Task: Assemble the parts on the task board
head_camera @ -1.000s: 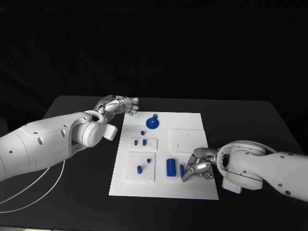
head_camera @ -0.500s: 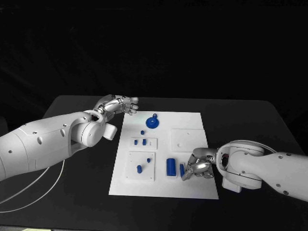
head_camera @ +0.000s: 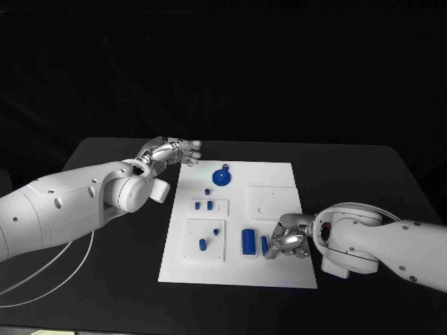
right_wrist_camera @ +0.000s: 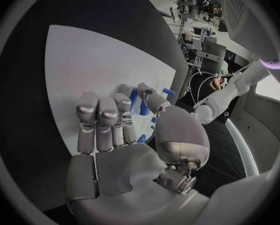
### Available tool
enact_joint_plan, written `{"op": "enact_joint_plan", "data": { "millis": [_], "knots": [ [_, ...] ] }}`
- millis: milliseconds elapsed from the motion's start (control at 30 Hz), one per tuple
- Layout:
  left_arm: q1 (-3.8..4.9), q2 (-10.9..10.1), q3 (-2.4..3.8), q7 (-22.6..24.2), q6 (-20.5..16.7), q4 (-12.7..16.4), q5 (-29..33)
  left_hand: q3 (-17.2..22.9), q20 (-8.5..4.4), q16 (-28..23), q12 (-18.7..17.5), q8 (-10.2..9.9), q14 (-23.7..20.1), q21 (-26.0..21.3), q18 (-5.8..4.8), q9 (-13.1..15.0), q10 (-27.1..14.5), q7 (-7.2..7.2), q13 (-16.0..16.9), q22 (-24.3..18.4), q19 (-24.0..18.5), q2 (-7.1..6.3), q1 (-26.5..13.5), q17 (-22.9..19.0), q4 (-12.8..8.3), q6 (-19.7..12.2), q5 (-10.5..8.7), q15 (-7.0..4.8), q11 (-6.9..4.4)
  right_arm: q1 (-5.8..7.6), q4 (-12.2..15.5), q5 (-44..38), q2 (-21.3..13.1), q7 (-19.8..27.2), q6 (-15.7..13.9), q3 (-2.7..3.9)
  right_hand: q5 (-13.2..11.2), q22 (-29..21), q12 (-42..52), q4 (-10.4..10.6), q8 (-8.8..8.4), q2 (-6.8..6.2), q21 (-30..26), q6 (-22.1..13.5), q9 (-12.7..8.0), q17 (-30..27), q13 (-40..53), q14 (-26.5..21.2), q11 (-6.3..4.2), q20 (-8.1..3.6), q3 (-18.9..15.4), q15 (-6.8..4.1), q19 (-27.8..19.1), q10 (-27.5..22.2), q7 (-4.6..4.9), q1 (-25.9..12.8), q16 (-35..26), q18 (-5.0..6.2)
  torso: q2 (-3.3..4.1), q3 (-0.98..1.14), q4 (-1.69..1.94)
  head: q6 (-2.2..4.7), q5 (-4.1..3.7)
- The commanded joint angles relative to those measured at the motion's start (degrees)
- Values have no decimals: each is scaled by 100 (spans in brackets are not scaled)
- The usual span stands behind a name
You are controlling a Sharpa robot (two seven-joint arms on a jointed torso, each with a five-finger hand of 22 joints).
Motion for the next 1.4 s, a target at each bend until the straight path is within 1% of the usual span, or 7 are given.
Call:
{"op": "enact_joint_plan", "data": {
  "millis": [33,267,733,1100,1200,1267,1400],
  "knots": [
    [4,3,3,34,72,17,-17,-25,20,-20,-6,23,13,-33,64,-5,27,17,-5,9,-23,46,4,9,1,20,31,1,-30,-9,-25,-91,2,-103,113,-3,-23,75,-29,-21,-21,9,-2,23,-11,7,-3,2,-20,22,132,-17,-8,23,27,80,-15,392,0,2,0,-5,0],
    [4,4,2,22,79,17,-30,-16,20,-26,-6,23,15,-34,65,-7,29,18,-6,13,-21,52,21,17,-6,18,42,0,-30,-23,-69,-91,54,-179,189,-3,-22,84,-24,-153,-22,-154,20,19,-10,10,3,5,-12,34,134,-8,3,23,35,34,-13,392,0,1,-1,-11,-2],
    [4,-4,-2,-11,99,23,-58,-2,20,-34,-6,25,17,-37,65,-9,32,18,-8,19,-19,66,43,29,-13,18,61,0,-31,-81,-210,-96,129,-400,242,-5,-23,80,-23,-166,-19,-127,24,27,-10,11,3,12,-11,50,112,-6,15,29,36,-58,-14,392,-1,0,0,-27,4],
    [4,-13,-6,-25,109,30,-68,11,21,-45,-8,29,22,-40,63,-11,34,20,-11,28,-17,80,70,45,-25,18,100,1,-30,-82,-242,-90,138,-490,318,-7,-1,79,-26,-189,-26,-241,26,24,-17,11,2,16,-7,62,56,-2,16,24,39,-162,-17,392,-2,2,1,-30,5],
    [4,-13,-7,-30,118,30,-68,11,22,-46,-8,29,23,-41,62,-11,34,20,-11,29,-17,83,70,47,-24,18,104,1,-30,-82,-280,-69,141,-533,301,-7,18,78,-25,-192,-27,-217,26,28,-20,11,2,19,-7,65,37,-1,18,25,40,-187,-18,392,-1,2,-2,-26,5],
    [4,-13,-7,-41,125,36,-69,13,22,-48,-7,30,24,-41,62,-11,36,20,-12,31,-16,91,71,50,-22,18,110,1,-30,-82,-309,31,141,-534,351,-7,2,69,-30,-42,-32,-106,10,37,-31,9,-3,21,-5,77,52,0,17,30,38,-312,-24,392,-3,1,-4,-30,1],
    [4,-18,-9,-45,124,36,-71,15,22,-50,-8,31,25,-42,62,-12,36,20,-12,32,-16,95,74,54,-23,18,116,1,-30,-82,-310,73,132,-504,301,-7,-8,76,-29,-54,-37,-99,14,37,-38,16,-1,18,-14,63,228,-9,8,27,34,-316,-21,392,-1,1,-1,-31,3]
  ]
}}
